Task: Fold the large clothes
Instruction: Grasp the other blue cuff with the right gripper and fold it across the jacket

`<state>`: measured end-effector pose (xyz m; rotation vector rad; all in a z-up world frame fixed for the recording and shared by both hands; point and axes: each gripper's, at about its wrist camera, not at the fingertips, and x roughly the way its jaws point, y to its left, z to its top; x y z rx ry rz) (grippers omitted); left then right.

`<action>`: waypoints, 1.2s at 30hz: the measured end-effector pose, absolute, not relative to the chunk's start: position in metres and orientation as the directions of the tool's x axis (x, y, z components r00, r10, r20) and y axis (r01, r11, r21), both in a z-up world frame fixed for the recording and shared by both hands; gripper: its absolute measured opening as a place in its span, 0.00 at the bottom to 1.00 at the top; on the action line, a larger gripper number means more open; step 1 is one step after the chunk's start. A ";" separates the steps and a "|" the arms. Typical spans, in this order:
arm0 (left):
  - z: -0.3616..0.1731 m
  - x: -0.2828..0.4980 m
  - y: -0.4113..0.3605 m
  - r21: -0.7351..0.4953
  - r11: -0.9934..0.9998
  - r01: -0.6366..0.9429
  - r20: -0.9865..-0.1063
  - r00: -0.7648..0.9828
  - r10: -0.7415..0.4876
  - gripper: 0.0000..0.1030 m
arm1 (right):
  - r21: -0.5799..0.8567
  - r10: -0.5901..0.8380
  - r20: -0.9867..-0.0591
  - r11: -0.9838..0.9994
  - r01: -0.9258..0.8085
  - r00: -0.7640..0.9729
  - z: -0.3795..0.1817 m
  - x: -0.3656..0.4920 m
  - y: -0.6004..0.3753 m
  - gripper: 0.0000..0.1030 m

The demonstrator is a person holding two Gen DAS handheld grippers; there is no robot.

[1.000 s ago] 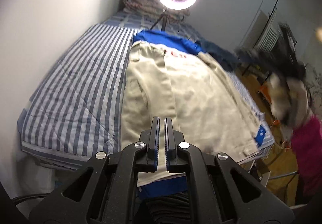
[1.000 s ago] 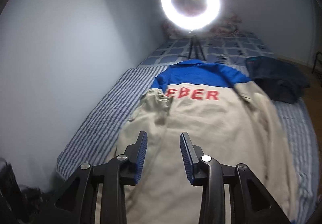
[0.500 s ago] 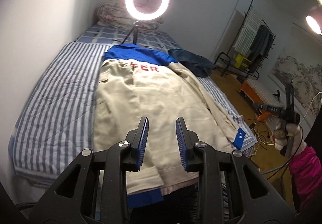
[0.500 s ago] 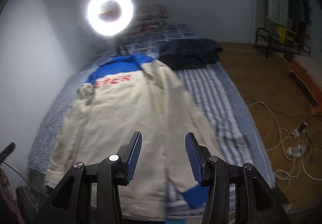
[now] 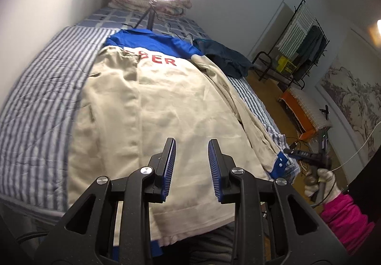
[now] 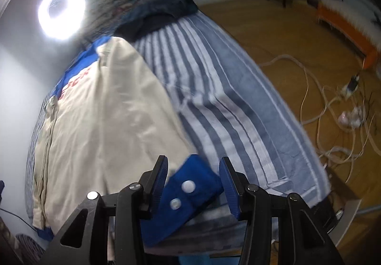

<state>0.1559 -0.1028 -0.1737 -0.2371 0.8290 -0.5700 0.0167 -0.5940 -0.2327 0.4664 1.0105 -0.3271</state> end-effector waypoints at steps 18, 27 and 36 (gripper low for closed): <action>-0.191 0.211 -0.145 -0.488 0.780 0.392 -0.623 0.470 -0.626 0.27 | 0.101 -0.137 -0.806 0.927 0.362 0.576 -0.188 0.005 -0.536 0.00; -0.179 0.206 -0.126 -0.502 0.789 0.355 -0.595 0.520 -0.612 0.27 | -0.014 -0.067 -0.728 0.996 0.083 0.682 -0.138 0.019 -0.419 0.00; -0.185 0.205 -0.111 -0.481 0.825 0.296 -0.624 0.546 -0.559 0.27 | -0.100 0.100 -0.859 0.929 -0.357 0.502 -0.232 0.039 -0.276 0.00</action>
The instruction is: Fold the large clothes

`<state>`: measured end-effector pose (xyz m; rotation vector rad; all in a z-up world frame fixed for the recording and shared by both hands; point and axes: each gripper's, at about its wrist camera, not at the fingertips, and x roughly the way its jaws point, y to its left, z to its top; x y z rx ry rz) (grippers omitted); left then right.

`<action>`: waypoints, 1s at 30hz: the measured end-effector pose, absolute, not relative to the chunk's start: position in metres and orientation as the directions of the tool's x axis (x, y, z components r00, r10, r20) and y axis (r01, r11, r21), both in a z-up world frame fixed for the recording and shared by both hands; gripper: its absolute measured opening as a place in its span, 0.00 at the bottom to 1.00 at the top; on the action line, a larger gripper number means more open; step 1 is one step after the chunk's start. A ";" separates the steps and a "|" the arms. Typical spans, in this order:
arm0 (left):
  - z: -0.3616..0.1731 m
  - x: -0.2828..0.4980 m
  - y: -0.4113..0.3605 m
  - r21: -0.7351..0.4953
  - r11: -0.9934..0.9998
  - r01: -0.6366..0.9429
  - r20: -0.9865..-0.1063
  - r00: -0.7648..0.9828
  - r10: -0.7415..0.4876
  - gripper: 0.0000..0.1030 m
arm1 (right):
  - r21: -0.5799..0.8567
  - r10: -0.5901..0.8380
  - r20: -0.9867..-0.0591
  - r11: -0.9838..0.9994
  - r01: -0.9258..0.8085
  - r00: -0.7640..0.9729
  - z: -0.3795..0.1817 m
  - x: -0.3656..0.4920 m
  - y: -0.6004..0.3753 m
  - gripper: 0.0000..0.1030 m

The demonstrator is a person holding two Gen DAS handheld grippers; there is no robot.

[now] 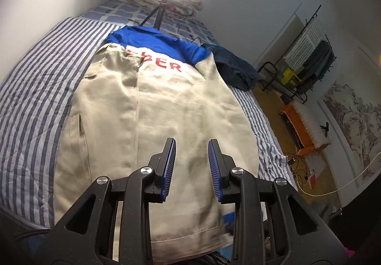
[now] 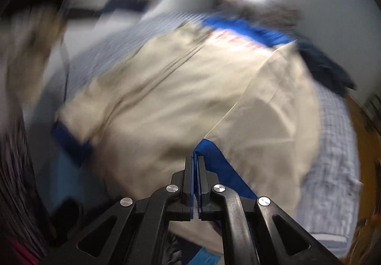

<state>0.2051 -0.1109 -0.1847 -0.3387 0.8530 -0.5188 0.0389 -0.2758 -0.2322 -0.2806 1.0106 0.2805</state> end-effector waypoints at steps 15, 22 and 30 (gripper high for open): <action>-0.258 0.208 -0.168 -0.605 0.755 0.255 -0.719 0.233 -0.655 0.41 | 0.118 0.292 -0.808 0.931 -0.345 0.512 -0.210 0.001 -0.319 0.31; -0.283 0.203 -0.196 -0.635 0.738 0.229 -0.729 0.138 -0.670 0.41 | 0.346 0.319 -0.770 0.936 -0.058 0.553 -0.219 -0.004 -0.415 0.34; -0.294 0.210 -0.214 -0.658 0.720 0.222 -0.712 0.128 -0.690 0.23 | 0.492 0.401 -0.768 0.869 0.059 0.499 -0.256 0.020 -0.439 0.32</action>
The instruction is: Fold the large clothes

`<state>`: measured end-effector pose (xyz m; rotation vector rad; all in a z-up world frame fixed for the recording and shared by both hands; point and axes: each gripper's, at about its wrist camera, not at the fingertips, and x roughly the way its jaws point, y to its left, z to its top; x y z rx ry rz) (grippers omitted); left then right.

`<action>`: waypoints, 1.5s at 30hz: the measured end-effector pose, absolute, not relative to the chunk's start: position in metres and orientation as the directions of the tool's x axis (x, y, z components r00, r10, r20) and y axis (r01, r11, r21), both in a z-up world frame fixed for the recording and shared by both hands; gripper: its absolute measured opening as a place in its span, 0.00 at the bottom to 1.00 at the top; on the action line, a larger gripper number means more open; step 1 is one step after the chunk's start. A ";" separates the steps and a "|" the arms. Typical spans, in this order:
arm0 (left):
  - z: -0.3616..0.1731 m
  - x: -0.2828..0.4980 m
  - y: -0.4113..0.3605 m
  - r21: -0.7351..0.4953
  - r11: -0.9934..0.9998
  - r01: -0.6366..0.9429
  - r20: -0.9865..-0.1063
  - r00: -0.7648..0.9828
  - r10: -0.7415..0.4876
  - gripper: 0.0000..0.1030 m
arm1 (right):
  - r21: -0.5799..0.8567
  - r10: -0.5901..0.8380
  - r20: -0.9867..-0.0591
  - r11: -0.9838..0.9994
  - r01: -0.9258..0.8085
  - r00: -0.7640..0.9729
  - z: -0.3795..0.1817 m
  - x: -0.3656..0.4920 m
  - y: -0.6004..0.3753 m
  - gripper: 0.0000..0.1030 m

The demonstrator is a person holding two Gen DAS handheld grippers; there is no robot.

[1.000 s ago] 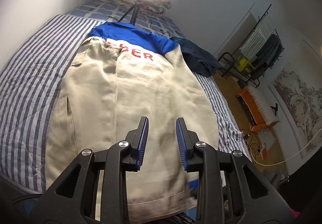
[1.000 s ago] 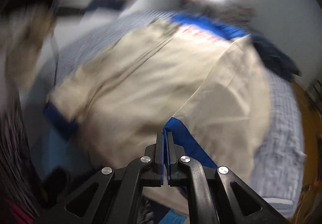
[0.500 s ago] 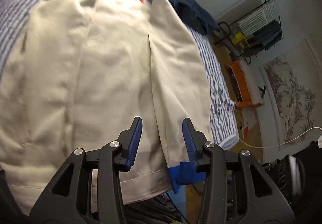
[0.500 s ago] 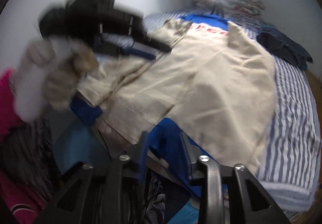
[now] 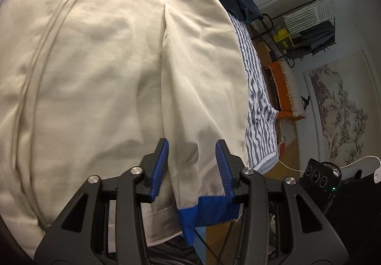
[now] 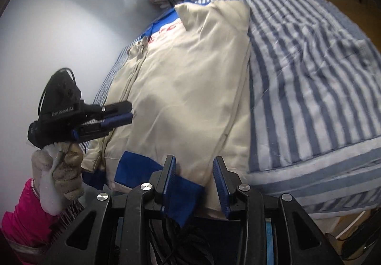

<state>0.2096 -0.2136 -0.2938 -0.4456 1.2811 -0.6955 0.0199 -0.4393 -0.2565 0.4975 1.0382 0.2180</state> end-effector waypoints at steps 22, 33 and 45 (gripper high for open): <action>-0.301 0.172 -0.227 -0.568 0.753 0.331 -0.767 0.117 -0.630 0.01 | 0.390 0.331 -0.806 0.921 0.020 0.491 -0.228 0.023 -0.446 0.02; -0.275 0.157 -0.208 -0.450 0.817 0.361 -0.800 0.242 -0.548 0.09 | 0.360 0.277 -0.824 0.929 0.079 0.494 -0.243 0.012 -0.462 0.41; -0.296 0.137 -0.257 -0.390 0.767 0.510 -0.817 0.193 -0.543 0.09 | 0.600 0.471 -0.734 0.787 0.141 0.490 -0.279 0.007 -0.485 0.33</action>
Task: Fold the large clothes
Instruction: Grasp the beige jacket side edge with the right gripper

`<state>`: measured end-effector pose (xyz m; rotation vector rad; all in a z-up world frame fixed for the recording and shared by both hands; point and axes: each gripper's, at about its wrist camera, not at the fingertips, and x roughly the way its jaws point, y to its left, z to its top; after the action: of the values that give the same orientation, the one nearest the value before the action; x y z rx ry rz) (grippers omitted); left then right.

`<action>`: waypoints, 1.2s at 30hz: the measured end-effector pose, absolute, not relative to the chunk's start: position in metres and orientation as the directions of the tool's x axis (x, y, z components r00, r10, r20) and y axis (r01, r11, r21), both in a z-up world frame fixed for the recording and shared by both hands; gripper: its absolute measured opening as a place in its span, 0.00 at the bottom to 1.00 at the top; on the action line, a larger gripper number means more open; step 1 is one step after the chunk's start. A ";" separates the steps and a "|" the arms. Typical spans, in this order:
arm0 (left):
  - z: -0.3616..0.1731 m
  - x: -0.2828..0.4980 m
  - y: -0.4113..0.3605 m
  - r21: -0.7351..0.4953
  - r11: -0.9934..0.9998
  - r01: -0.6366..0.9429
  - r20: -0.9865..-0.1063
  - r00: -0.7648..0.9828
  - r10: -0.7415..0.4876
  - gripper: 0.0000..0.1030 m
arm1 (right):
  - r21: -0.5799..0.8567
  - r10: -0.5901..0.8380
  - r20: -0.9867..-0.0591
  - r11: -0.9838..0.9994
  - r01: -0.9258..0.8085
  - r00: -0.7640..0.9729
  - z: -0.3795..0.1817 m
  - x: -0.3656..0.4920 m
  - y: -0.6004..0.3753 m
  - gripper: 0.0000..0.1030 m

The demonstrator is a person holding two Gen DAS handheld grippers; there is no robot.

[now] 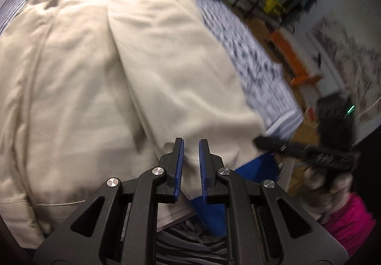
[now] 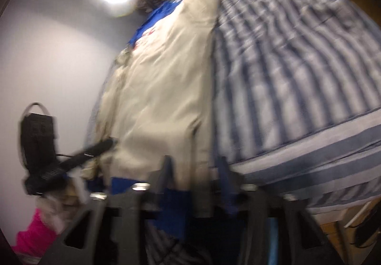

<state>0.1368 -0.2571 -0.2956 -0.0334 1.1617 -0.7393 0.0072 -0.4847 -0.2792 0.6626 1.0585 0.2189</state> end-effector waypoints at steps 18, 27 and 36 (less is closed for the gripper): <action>-0.211 0.164 -0.204 -0.473 0.734 0.488 -0.704 0.292 -0.648 0.09 | 0.450 0.357 -0.815 0.886 0.111 0.456 -0.209 0.044 -0.441 0.11; -0.192 0.197 -0.141 -0.545 0.727 0.416 -0.639 0.355 -0.682 0.09 | 0.241 0.202 -0.885 0.969 0.044 0.419 -0.161 0.077 -0.388 0.10; -0.224 0.213 -0.094 -0.619 0.726 0.300 -0.631 0.360 -0.687 0.09 | 0.158 0.115 -0.900 0.985 0.069 0.421 -0.155 0.070 -0.374 0.10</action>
<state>0.2132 -0.0943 -0.2239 -0.4382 1.0170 -0.6632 0.0703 -0.3742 -0.1547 0.1807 1.1373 0.0289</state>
